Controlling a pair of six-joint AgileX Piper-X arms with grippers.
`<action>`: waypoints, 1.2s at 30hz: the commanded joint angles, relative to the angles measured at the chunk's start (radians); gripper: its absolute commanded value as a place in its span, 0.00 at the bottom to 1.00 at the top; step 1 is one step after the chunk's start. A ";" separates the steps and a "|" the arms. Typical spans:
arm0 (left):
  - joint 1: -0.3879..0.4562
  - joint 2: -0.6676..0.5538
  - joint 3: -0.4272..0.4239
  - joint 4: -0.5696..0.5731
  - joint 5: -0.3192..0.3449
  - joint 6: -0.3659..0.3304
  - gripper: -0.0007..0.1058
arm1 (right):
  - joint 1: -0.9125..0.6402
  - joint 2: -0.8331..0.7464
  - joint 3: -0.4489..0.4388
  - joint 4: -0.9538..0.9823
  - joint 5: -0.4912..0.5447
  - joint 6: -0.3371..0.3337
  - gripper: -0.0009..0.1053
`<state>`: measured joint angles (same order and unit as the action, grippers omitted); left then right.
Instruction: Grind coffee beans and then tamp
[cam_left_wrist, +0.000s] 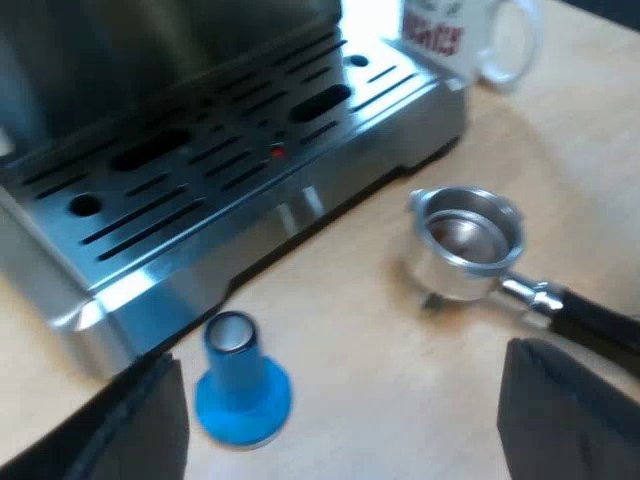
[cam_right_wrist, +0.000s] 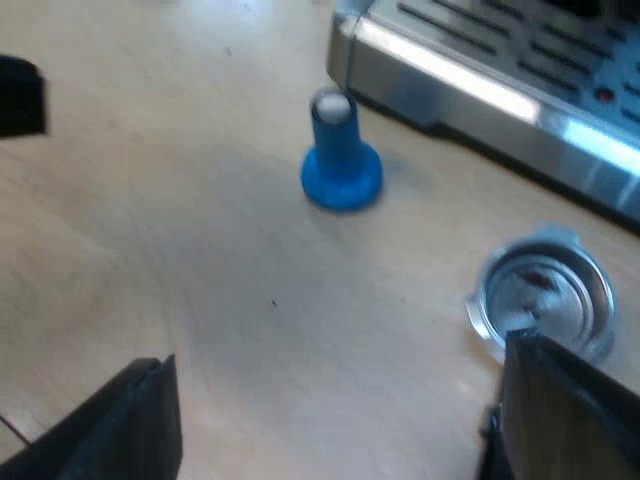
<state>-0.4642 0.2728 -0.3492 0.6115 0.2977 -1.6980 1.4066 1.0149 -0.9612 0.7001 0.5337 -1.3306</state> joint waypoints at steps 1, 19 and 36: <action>-0.004 0.005 -0.003 -0.002 -0.086 -0.006 0.63 | -0.005 -0.008 -0.007 -0.053 0.008 -0.045 0.64; -0.004 0.418 -0.003 -0.226 -0.099 -0.004 0.63 | -0.005 -0.008 -0.007 -0.075 0.008 -0.063 0.64; -0.004 0.791 -0.003 -0.568 -0.099 -0.004 0.63 | -0.005 -0.008 -0.007 -0.074 0.008 -0.061 0.64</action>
<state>-0.4642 1.0642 -0.3492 0.0701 0.2027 -1.6980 1.4066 1.0149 -0.9612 0.6314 0.5353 -1.3756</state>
